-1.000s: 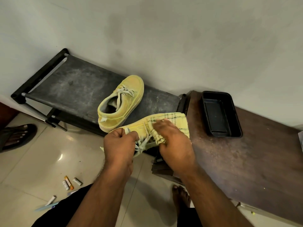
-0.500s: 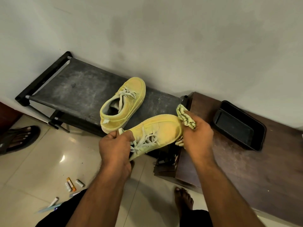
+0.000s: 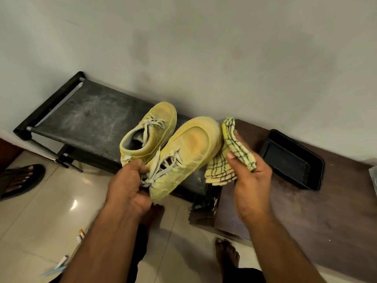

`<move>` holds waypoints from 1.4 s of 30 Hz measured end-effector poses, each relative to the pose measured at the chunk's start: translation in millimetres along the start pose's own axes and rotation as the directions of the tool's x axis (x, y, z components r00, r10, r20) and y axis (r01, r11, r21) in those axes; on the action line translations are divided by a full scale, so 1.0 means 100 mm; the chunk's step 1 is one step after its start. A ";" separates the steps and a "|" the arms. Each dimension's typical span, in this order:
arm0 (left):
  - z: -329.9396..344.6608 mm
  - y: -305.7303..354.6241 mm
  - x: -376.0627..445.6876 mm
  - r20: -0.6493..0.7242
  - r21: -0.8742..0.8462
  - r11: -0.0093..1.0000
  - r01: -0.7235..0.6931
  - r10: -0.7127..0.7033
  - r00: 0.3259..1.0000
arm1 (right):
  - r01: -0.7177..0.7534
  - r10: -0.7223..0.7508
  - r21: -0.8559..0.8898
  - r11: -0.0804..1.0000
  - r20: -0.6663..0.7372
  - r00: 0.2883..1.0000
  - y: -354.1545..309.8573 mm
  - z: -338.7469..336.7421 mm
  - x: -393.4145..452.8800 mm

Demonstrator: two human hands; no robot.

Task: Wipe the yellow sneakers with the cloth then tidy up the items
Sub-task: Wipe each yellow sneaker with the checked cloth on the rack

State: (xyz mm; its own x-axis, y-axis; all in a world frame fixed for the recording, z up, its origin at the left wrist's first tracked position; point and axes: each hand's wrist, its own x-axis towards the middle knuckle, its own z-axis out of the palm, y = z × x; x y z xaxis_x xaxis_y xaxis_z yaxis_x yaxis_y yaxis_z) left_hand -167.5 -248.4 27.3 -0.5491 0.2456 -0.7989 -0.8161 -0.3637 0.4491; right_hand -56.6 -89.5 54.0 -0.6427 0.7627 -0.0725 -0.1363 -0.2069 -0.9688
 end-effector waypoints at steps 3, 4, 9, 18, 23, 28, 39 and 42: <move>0.05 -0.06 -0.03 0.036 -0.062 0.996 0.062 -0.060 0.998 | 0.047 -0.046 -0.123 0.991 0.010 0.999 0.14 0.10 -0.08; 0.07 -0.10 -0.06 0.044 -0.070 0.995 0.074 -0.071 0.996 | 0.061 -0.058 -0.180 0.982 0.020 0.998 0.17 0.13 -0.07; 0.16 -0.22 -0.10 0.041 -0.100 0.983 0.154 -0.150 0.988 | 0.187 -0.176 -0.434 0.881 0.066 0.982 0.32 0.16 0.03; 0.23 -0.23 -0.15 -0.006 -0.156 0.974 0.166 -0.169 0.986 | 0.196 -0.125 -0.525 0.828 0.168 0.978 0.50 0.31 -0.20; 0.26 -0.26 -0.20 0.010 -0.147 0.970 0.192 -0.193 0.981 | 0.157 -0.152 -0.500 0.851 0.052 0.987 0.41 0.29 -0.02; 0.24 -0.20 -0.11 -0.020 -0.115 0.987 0.116 -0.119 0.993 | -0.016 0.055 -0.399 0.917 0.087 0.995 0.65 0.40 -0.48; 0.20 -0.31 -0.05 0.000 -0.062 0.997 0.034 -0.034 0.999 | -0.143 0.134 -0.076 0.987 -0.117 0.984 0.45 0.35 -0.14; 0.21 -0.31 -0.02 -0.015 -0.025 1.000 -0.016 0.016 1.000 | -0.134 0.121 -0.077 0.988 -0.153 0.981 0.41 0.30 -0.08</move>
State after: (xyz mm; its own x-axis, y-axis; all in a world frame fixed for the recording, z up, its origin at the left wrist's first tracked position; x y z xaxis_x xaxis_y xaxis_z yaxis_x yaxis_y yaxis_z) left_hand -144.7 -219.0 23.2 -0.5589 0.2263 -0.7978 -0.8025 -0.3899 0.4516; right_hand -79.8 -122.9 21.7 -0.5315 0.8168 -0.2246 0.0095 -0.2594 -0.9657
